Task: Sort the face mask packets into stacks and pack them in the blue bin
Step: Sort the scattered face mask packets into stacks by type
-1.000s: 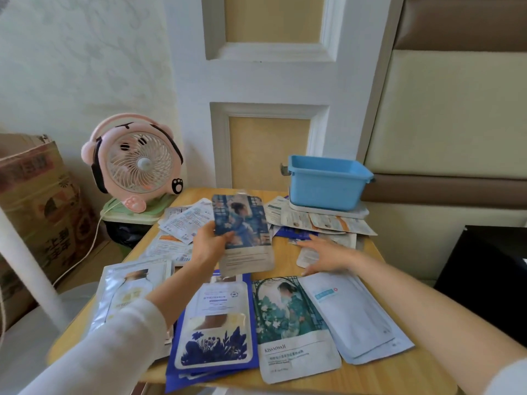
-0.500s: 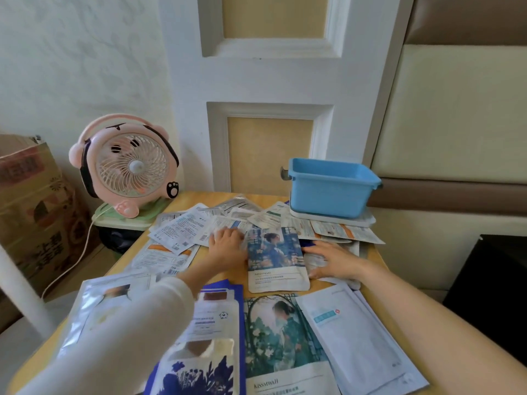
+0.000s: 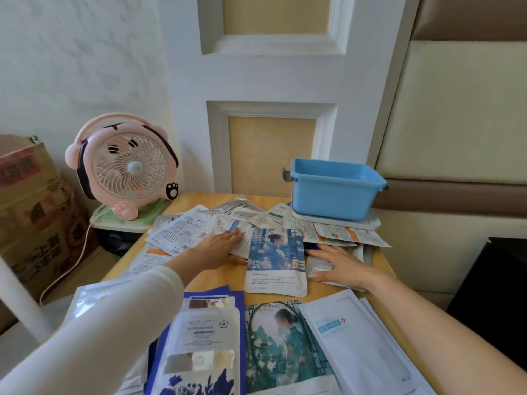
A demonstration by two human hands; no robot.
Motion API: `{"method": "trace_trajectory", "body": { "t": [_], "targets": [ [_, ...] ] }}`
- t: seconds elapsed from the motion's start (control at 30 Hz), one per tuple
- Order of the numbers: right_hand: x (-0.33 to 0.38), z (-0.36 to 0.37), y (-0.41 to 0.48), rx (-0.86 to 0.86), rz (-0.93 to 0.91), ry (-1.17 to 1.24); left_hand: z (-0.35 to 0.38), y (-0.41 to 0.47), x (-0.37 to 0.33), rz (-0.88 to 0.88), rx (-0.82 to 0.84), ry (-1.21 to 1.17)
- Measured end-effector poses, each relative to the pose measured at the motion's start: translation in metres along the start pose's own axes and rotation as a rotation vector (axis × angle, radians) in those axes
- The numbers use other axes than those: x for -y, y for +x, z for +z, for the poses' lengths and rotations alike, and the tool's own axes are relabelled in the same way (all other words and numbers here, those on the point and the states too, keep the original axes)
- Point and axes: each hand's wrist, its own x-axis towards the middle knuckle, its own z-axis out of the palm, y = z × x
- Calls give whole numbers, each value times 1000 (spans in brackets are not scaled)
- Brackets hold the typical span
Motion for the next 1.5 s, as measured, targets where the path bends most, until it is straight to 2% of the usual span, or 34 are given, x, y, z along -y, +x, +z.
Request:
{"method": "trace_trajectory", "body": {
  "t": [0.2,0.33,0.47,0.67,0.73,0.8,0.9,0.97,1.03,1.1,1.2,1.27,1.33,1.4,1.43,1.5],
  "targets": [
    [-6,4,7,-29,-35,34,-2,-8,-13,30,-28,299],
    [-6,5,8,-36,-17,87,-4,-13,-17,-44,-73,178],
    [3,4,8,-40,-1,56,-11,-24,-14,-44,-98,193],
    [26,1,-5,-80,98,-26,-29,-59,-5,-173,-256,220],
    [39,-1,-13,-126,125,-65,-33,-70,-5,-189,-262,254],
    [57,-1,-22,-239,117,-77,-35,-78,-3,-214,-159,271],
    [89,2,-33,-415,-32,-20,-39,-94,3,-195,-112,382],
    [109,6,-37,-298,-168,-12,-38,-105,4,-161,-40,407],
    [122,16,-34,-32,-198,-59,-35,-114,6,-181,-3,377],
    [123,28,-26,116,-182,-156,-33,-120,11,-257,15,241],
    [122,33,-18,125,-162,-122,-28,-128,26,-345,-77,-27],
    [129,32,-17,48,-164,79,-30,-134,35,-404,-254,-174],
    [145,27,-20,-116,-165,352,-34,-138,42,-461,-570,-358],
    [166,15,-27,-234,-172,687,-48,-144,37,-490,-874,-756],
    [175,8,-30,-243,-176,846,-59,-146,31,-472,-963,-1015],
    [187,-7,-37,-155,-217,1058,-77,-149,17,-408,-1013,-1416]
  ]
}}
